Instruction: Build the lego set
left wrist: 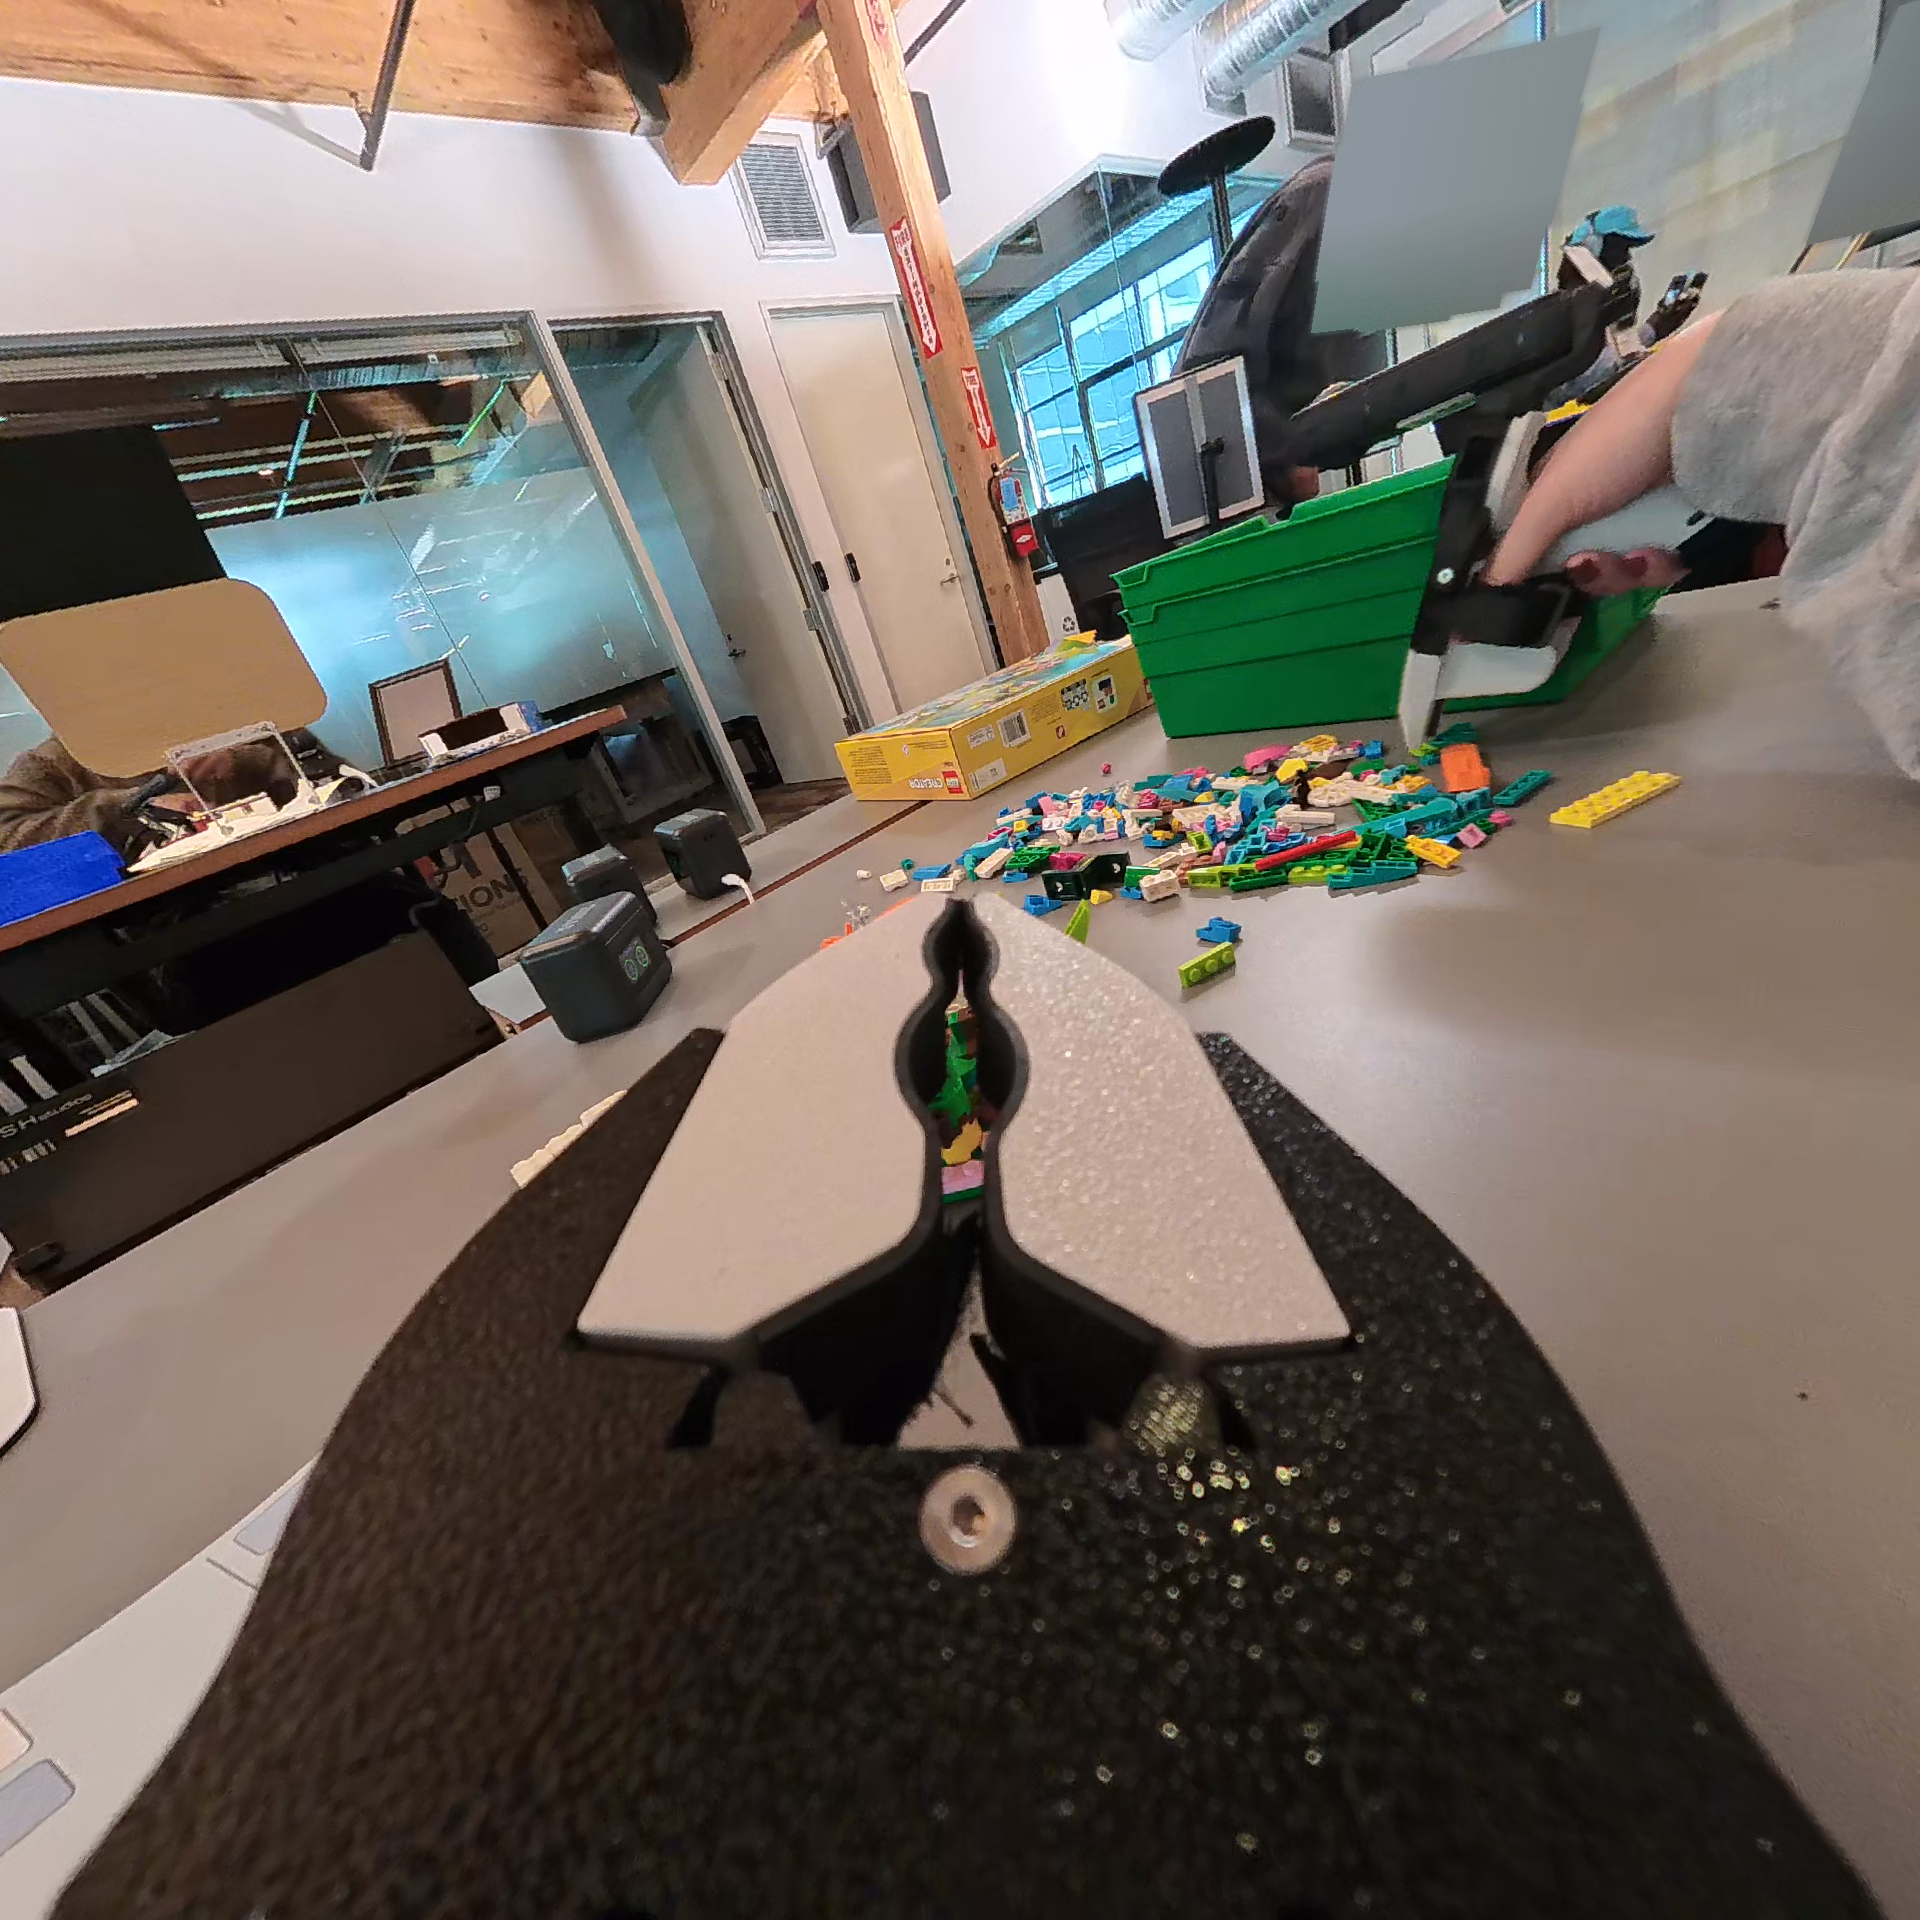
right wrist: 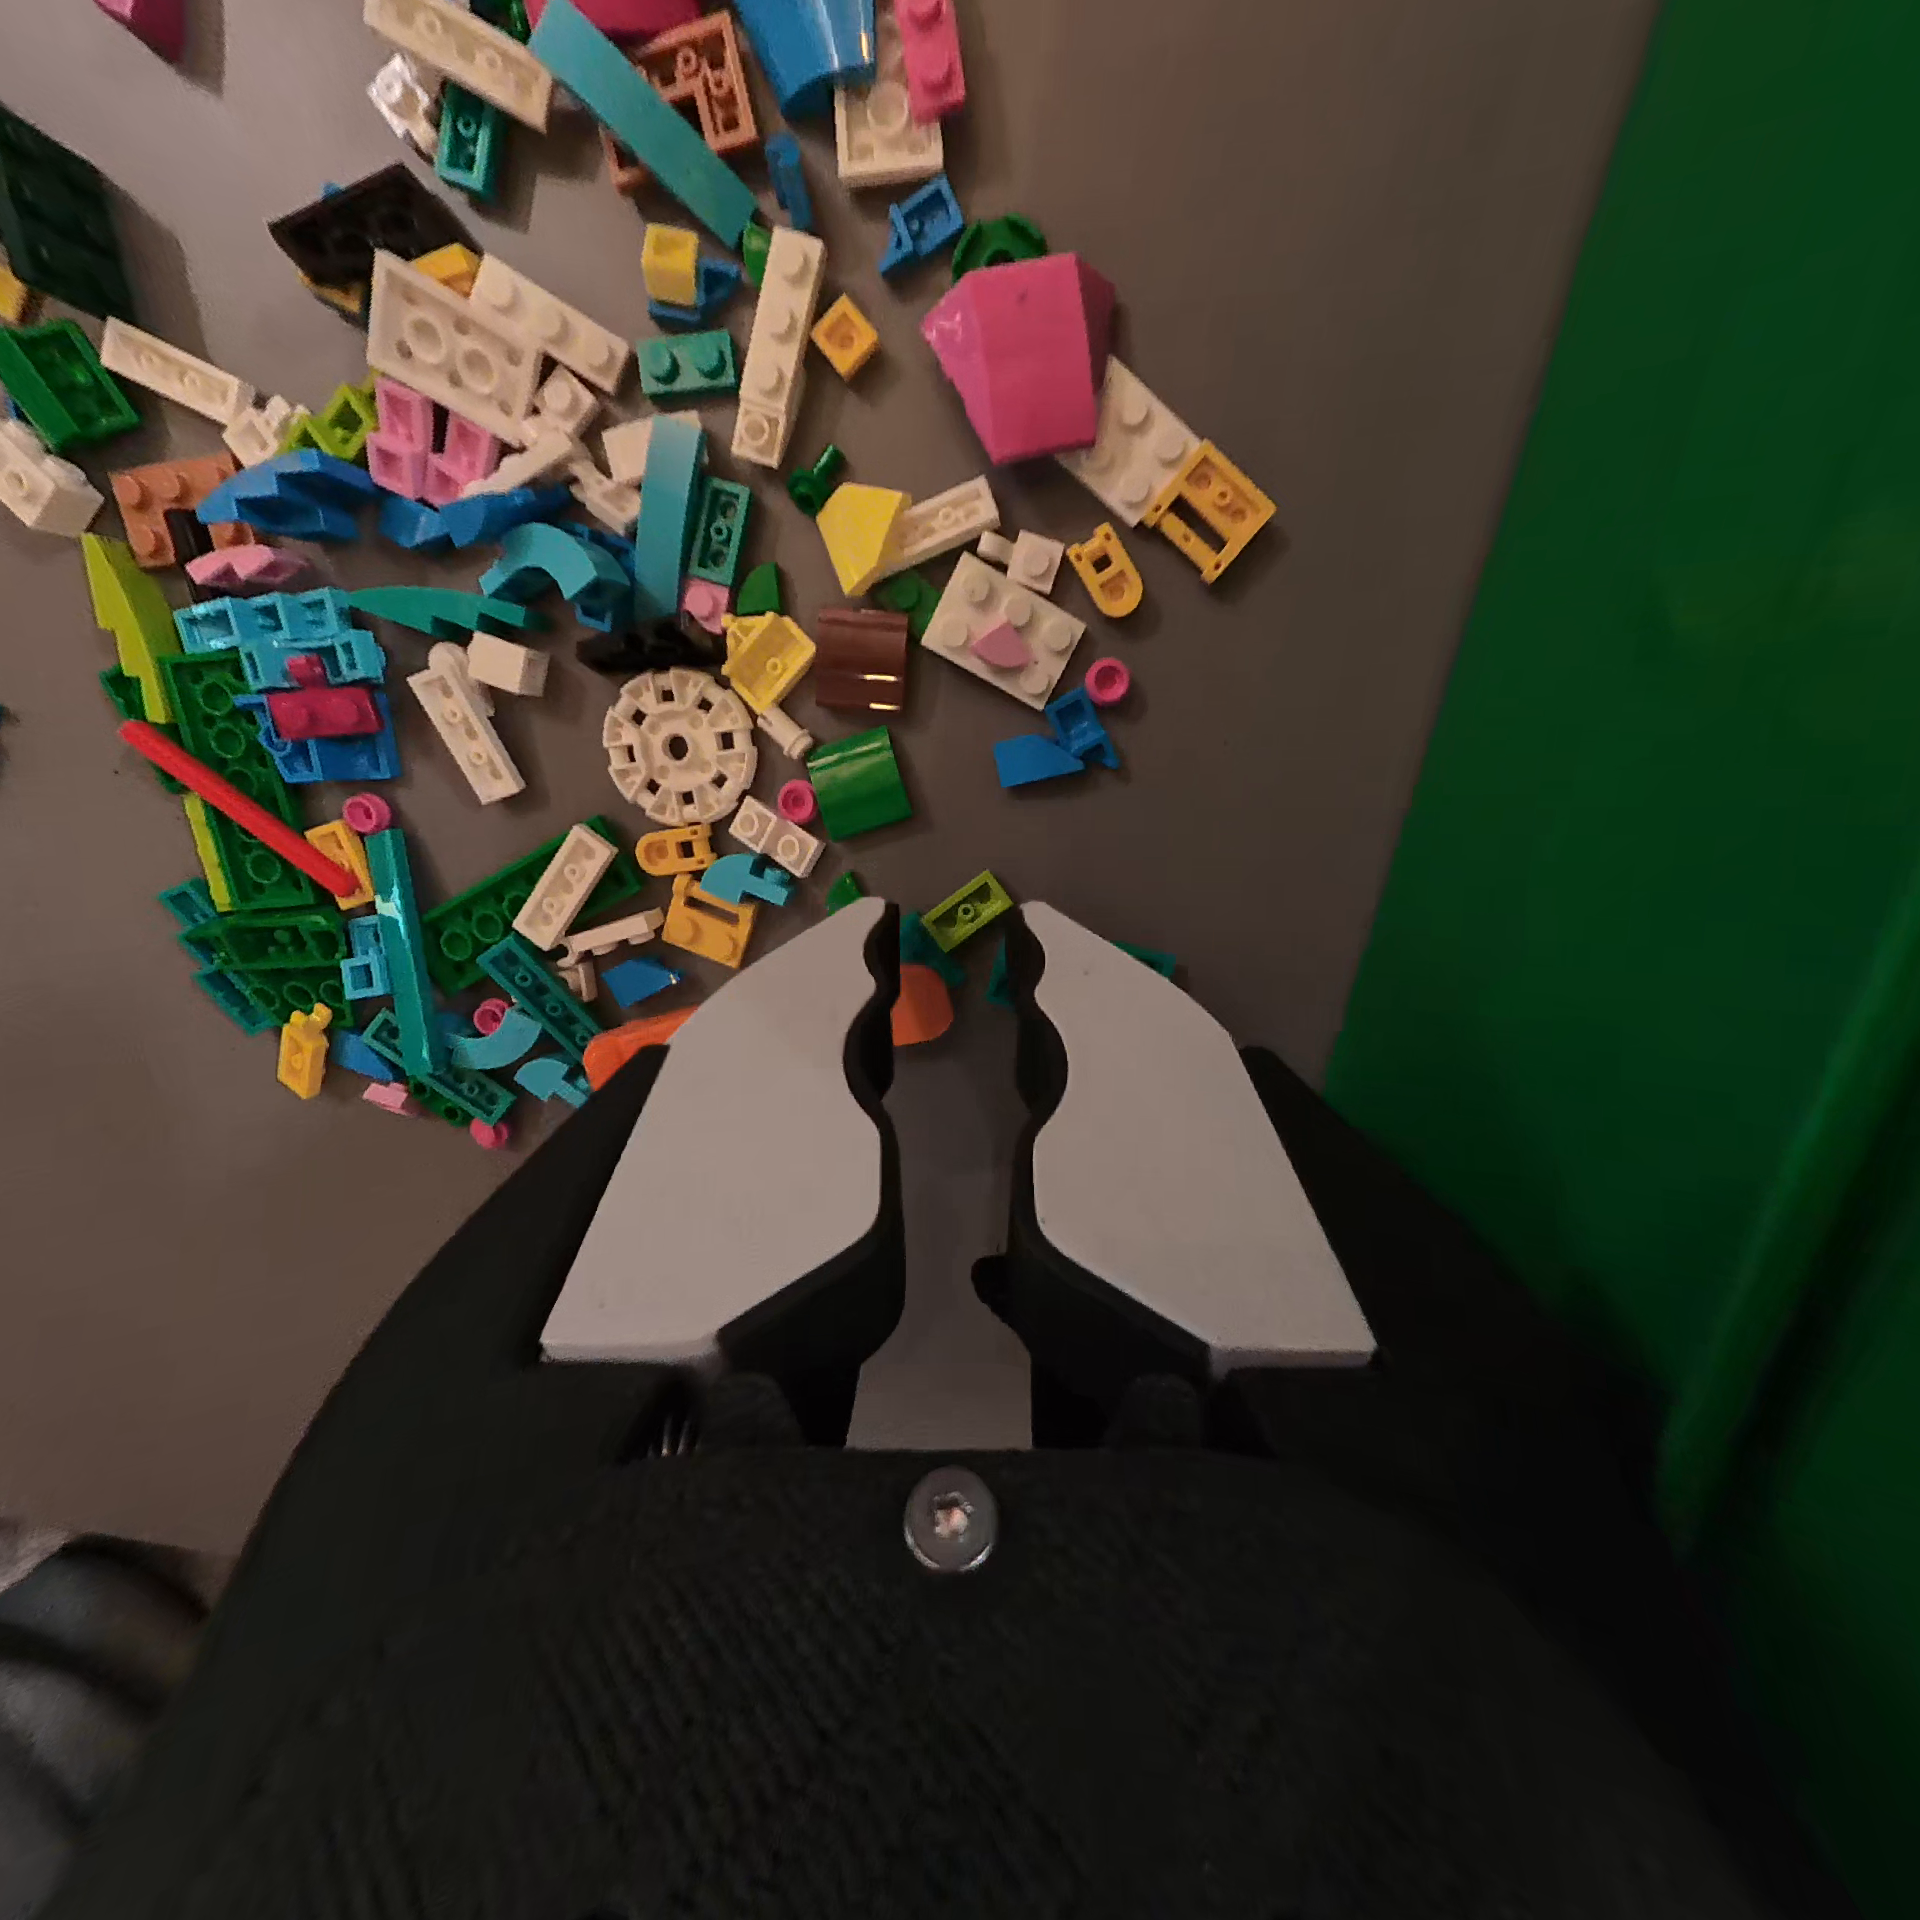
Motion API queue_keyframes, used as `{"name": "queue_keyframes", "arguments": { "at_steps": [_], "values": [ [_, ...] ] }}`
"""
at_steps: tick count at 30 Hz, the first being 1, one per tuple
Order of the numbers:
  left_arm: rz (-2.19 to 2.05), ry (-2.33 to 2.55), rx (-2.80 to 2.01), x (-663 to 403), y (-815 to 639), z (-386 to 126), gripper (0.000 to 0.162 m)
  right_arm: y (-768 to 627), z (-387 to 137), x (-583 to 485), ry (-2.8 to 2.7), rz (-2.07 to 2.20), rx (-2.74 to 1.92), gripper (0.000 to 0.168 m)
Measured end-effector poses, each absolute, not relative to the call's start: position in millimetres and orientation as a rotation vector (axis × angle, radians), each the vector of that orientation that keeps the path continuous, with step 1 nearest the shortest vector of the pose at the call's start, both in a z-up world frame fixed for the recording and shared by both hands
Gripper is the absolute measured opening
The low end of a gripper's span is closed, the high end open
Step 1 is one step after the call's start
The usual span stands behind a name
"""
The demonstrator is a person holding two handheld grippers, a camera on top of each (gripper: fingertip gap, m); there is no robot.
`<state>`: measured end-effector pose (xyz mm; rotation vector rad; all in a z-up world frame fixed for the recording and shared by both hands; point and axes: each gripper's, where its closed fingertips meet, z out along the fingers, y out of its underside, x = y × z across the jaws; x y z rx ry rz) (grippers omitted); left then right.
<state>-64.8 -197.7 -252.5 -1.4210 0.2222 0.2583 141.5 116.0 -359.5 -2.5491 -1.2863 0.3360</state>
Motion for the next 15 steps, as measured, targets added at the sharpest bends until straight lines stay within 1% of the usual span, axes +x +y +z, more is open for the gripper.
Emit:
{"name": "queue_keyframes", "arguments": {
  "at_steps": [6,15],
  "values": [
    [0.258,0.223,-1.422,-64.3,-197.9,-252.8,0.0,116.8,-363.1,144.3,-1.288,0.3,-2.566,0.014],
    [0.26,0.227,-1.422,-63.5,-198.2,-253.3,0.0,118.8,-363.7,139.8,-1.3,0.271,-2.543,0.012]
  ]
}}
